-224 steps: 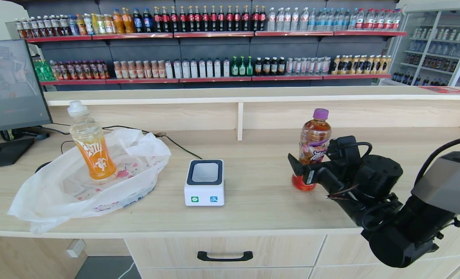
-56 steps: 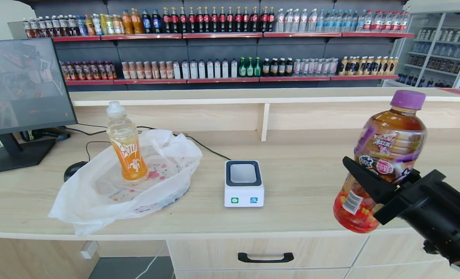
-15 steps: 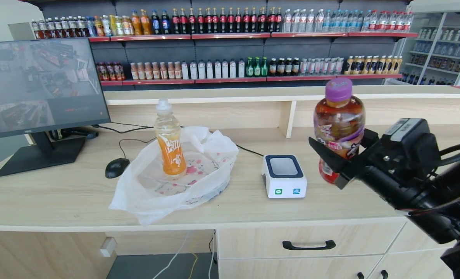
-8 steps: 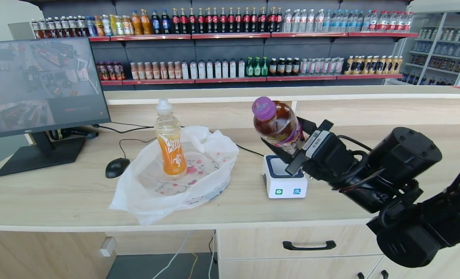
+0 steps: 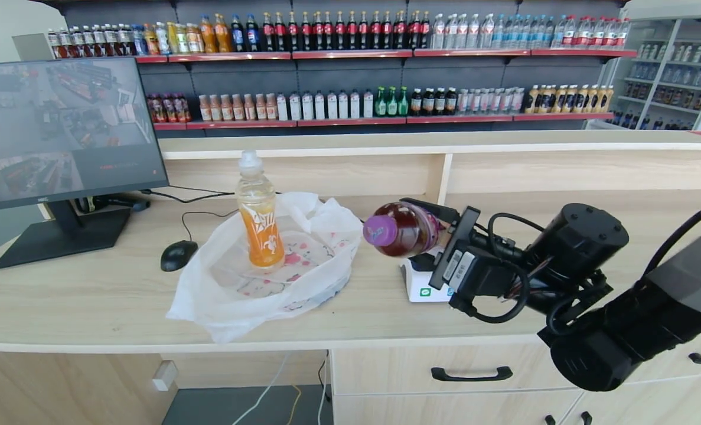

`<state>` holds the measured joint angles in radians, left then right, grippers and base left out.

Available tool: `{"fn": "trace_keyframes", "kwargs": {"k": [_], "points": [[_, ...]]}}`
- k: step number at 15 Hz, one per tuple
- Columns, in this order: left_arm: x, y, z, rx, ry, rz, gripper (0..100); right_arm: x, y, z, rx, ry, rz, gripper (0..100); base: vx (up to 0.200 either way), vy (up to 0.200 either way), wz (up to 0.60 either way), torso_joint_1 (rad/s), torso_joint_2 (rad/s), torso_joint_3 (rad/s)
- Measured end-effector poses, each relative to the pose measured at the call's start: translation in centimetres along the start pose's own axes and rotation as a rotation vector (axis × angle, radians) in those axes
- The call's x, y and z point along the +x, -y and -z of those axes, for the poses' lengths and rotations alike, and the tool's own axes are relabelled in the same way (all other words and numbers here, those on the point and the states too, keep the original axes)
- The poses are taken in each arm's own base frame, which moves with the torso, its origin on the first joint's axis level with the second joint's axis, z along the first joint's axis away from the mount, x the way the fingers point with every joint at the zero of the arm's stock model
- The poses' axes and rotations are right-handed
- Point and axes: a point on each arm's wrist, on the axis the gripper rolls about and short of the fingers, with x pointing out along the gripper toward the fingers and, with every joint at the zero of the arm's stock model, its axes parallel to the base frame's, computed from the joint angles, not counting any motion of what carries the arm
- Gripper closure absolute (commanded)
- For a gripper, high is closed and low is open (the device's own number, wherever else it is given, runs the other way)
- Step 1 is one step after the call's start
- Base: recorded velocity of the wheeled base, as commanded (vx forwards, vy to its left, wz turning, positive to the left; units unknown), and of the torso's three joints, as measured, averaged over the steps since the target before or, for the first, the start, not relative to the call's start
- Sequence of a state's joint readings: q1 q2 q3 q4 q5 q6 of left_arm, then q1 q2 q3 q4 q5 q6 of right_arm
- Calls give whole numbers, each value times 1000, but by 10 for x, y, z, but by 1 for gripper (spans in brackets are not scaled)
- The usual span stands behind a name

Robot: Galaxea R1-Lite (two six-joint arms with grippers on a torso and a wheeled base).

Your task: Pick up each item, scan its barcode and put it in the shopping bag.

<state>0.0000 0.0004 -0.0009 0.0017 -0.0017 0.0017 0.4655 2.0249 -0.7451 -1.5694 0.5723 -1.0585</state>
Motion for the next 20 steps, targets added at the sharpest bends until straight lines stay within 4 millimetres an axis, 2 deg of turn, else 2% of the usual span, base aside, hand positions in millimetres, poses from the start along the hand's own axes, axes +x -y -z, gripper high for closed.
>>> {"fn": "trace_keyframes", "kwargs": {"k": [2,6,20], "points": [[0,0,0,0,0,0,0,-4,-3,12,-40,2,-26,100,0,0,0,0,0,0],[0,0,0,0,0,0,0,-5,-11,20,-75,17,-59,100,0,0,0,0,0,0],[0,0,0,0,0,0,0,-4,-22,27,-131,49,-96,100,0,0,0,0,0,0]]}}
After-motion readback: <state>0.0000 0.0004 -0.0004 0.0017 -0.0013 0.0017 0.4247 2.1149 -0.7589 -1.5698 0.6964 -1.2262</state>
